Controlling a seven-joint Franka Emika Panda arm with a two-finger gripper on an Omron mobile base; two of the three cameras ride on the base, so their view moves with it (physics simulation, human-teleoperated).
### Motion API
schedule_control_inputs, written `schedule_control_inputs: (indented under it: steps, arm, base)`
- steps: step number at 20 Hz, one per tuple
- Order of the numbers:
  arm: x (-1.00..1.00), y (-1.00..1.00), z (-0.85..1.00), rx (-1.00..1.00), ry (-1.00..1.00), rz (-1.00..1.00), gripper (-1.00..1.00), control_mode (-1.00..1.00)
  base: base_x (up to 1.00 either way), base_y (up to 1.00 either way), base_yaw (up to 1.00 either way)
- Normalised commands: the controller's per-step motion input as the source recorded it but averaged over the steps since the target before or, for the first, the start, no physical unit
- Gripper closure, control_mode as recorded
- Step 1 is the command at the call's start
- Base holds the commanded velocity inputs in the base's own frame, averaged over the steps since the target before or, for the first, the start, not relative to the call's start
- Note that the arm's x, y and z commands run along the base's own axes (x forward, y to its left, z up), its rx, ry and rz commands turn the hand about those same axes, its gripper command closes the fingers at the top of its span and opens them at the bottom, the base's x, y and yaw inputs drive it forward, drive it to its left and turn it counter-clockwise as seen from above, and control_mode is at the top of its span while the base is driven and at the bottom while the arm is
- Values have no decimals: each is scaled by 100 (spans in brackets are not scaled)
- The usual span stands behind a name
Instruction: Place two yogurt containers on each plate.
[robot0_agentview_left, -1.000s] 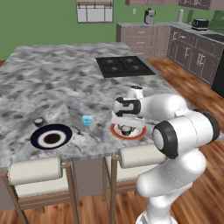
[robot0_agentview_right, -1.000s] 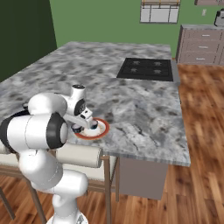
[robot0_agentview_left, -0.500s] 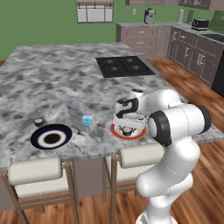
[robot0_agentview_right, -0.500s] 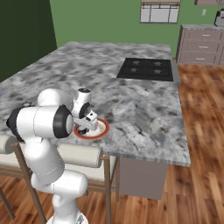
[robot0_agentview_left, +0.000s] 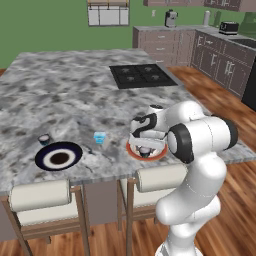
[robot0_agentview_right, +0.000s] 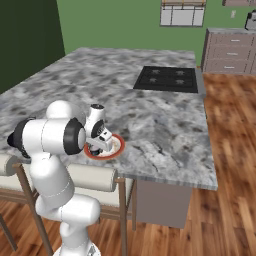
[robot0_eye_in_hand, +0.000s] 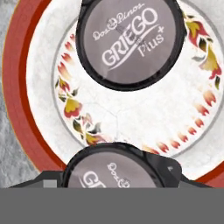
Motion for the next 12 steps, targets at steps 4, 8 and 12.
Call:
schedule_control_inputs:
  steps: [4, 8, 12]
  arm:
    - [4, -8, -4, 0, -5, 0, 100, -100]
    - [13, -16, 0, 0, -6, 0, 100, -100]
    - [16, -12, -2, 0, -6, 0, 100, -100]
  base:
    - [0, 0, 0]
    - [0, 0, 0]
    - [0, 0, 0]
